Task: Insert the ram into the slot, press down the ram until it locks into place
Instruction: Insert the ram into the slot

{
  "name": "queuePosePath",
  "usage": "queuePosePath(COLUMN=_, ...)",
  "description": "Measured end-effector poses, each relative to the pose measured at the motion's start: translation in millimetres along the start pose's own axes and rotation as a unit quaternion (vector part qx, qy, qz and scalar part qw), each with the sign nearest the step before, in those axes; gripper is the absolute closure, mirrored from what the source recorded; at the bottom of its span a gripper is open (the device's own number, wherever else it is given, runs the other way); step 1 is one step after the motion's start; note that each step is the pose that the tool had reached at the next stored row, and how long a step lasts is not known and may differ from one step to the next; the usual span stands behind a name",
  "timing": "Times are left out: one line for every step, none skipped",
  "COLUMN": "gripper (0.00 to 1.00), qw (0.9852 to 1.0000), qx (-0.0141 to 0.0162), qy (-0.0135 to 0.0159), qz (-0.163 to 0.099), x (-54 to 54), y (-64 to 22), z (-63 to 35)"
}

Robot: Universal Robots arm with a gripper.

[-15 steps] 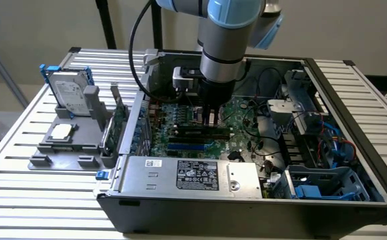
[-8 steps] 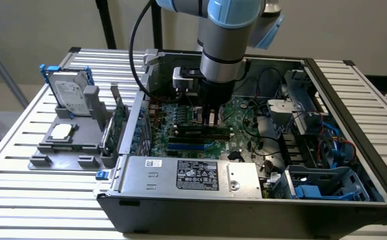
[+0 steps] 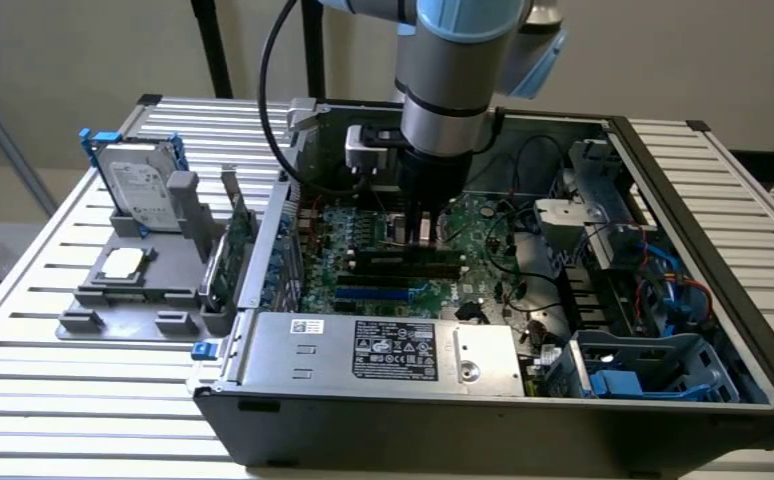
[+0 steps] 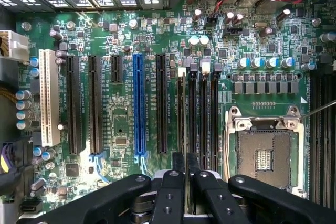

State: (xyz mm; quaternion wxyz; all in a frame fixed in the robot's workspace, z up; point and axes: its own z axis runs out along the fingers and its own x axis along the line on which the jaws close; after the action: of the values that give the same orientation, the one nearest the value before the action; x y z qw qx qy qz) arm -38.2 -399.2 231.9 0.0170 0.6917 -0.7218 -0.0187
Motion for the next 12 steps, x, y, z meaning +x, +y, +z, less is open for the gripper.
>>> queuePosePath(gripper=0.86, qw=1.0, qx=-0.0001, qy=-0.0001, qz=0.0, x=0.0, y=0.0, z=-0.6)
queuePosePath(gripper=0.86, qw=1.0, qx=-0.0006, qy=0.0, qz=0.0, x=0.0, y=-0.1, z=-1.5)
queuePosePath(gripper=0.86, qw=1.0, qx=-0.0015, qy=0.0, qz=0.0, x=0.0, y=-0.1, z=-2.6)
queuePosePath(gripper=0.86, qw=1.0, qx=-0.0028, qy=0.0001, qz=0.0, x=0.0, y=-0.3, z=-3.9)
queuePosePath(gripper=0.86, qw=1.0, qx=-0.0046, qy=0.0001, qz=0.0, x=0.0, y=-0.6, z=-5.1)
queuePosePath(gripper=0.86, qw=1.0, qx=-0.0073, qy=0.0003, qz=0.0, x=-0.1, y=-1.3, z=-6.0)
queuePosePath(gripper=0.86, qw=0.9999, qx=-0.0101, qy=0.0003, qz=0.0, x=-0.2, y=-2.5, z=-6.0)
queuePosePath(gripper=0.86, qw=0.9999, qx=-0.0129, qy=0.0005, qz=0.0, x=-0.3, y=-4.1, z=-6.2)
queuePosePath(gripper=0.86, qw=0.9999, qx=-0.0158, qy=0.0007, qz=0.0, x=-0.3, y=-6.3, z=-6.3)
queuePosePath(gripper=0.86, qw=0.9997, qx=-0.0224, qy=0.001, qz=-0.001, x=-0.5, y=-11.0, z=-6.5)
queuePosePath(gripper=0.86, qw=0.9995, qx=-0.0323, qy=0.0014, qz=-0.001, x=-0.5, y=-11.7, z=-5.4)
queuePosePath(gripper=0.86, qw=0.9994, qx=-0.0353, qy=0.0015, qz=-0.001, x=-0.5, y=-11.8, z=-4.8)
